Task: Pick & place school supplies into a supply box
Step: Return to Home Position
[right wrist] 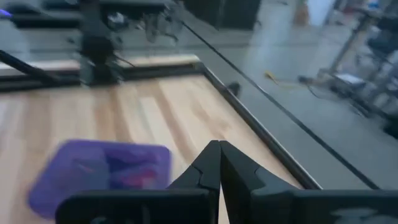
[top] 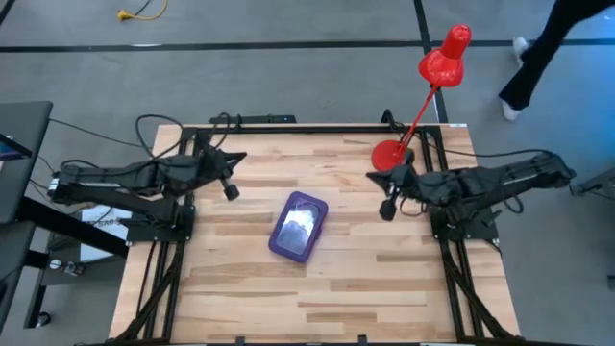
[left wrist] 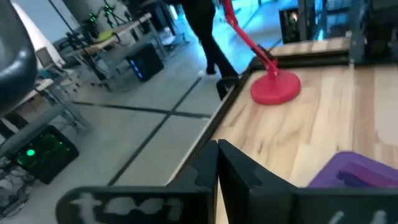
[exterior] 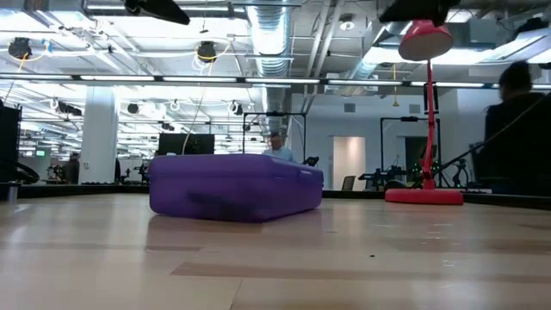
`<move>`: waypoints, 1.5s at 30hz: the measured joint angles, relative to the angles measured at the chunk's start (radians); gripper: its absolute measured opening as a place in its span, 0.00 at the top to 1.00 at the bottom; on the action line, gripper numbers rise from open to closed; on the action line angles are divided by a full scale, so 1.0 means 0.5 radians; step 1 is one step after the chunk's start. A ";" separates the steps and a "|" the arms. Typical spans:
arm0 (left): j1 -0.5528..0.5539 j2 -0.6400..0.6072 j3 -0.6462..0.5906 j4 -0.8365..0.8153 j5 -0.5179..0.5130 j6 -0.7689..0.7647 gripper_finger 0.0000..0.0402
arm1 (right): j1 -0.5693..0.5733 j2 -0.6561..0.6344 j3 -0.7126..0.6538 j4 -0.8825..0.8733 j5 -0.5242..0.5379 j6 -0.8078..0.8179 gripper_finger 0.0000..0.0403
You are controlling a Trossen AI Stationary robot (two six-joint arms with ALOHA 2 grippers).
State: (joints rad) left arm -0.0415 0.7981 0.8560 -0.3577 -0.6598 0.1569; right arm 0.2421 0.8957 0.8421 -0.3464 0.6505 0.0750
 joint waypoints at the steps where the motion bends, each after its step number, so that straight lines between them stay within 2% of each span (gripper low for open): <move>1: 0.003 -0.038 -0.028 0.016 0.000 0.001 1.00 | -0.034 -0.032 0.000 -0.070 -0.011 0.025 1.00; 3: 0.023 -0.137 -0.102 0.024 0.015 -0.063 1.00 | -0.108 -0.082 -0.004 -0.165 -0.119 0.071 1.00; 5: 0.050 -0.245 -0.191 0.066 0.088 -0.156 1.00 | -0.179 -0.147 -0.050 -0.167 -0.355 0.050 1.00; 7: 0.067 -0.370 -0.306 0.146 0.184 -0.205 1.00 | -0.236 -0.225 -0.128 -0.046 -0.618 -0.003 1.00; 9: 0.070 -0.485 -0.423 0.267 0.240 -0.231 1.00 | -0.286 -0.306 -0.237 0.121 -0.731 -0.022 1.00; 17: 0.070 -0.895 -0.796 0.398 0.204 -0.371 1.00 | -0.382 -0.531 -0.713 0.573 -0.708 0.149 1.00; 29: 0.070 -1.444 -1.001 0.370 0.219 -0.311 1.00 | -0.379 -0.769 -1.329 1.251 -0.722 0.324 1.00; 32: 0.070 -1.599 -1.055 0.340 0.264 -0.326 1.00 | -0.378 -0.849 -1.427 1.320 -0.712 0.330 1.00; 40: 0.070 -1.596 -1.104 0.215 0.285 -0.414 1.00 | -0.345 -1.015 -1.581 1.335 -0.662 0.379 1.00; 45: 0.070 -1.594 -1.100 0.181 0.458 -0.492 1.00 | -0.233 -1.177 -1.664 1.332 -0.379 0.368 1.00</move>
State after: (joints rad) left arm -0.0067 0.0010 0.3058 -0.2674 -0.4306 -0.0893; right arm 0.1254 0.3073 0.0102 0.3198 0.4608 0.2590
